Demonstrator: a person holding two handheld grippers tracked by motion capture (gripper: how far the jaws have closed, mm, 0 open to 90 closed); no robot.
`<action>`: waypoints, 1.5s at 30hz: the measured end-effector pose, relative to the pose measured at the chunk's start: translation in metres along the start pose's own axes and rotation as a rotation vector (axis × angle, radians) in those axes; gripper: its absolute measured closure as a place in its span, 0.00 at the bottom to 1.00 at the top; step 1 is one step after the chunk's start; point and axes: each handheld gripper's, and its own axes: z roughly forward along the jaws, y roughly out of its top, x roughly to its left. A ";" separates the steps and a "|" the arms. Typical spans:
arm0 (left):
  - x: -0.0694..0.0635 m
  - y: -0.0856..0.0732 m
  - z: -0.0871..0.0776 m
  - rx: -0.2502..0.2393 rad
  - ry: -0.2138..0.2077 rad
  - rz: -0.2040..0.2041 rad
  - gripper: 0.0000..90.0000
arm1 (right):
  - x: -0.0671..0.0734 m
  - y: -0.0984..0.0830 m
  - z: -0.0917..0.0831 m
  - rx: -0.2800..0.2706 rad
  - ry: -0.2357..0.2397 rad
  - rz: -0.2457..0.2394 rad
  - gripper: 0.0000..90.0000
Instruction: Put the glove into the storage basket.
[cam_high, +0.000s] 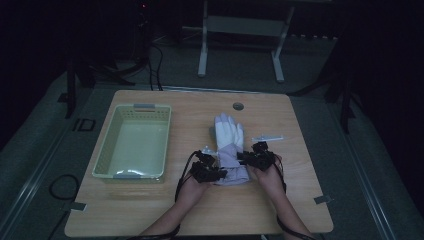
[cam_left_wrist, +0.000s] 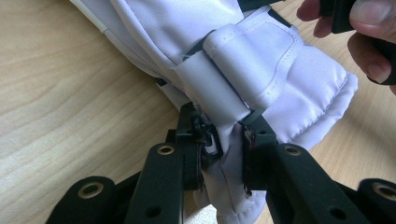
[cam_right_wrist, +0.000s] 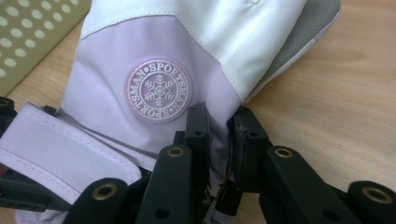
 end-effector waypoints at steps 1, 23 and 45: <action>-0.002 0.001 -0.002 -0.003 0.008 0.014 0.83 | 0.002 0.001 -0.002 -0.006 -0.003 -0.003 0.88; 0.003 0.028 -0.074 0.029 0.030 0.110 0.83 | 0.054 0.044 -0.026 -0.097 -0.013 -0.091 0.88; 0.065 0.018 -0.181 0.050 0.111 0.114 0.83 | 0.154 0.110 0.016 -0.120 0.038 -0.161 0.88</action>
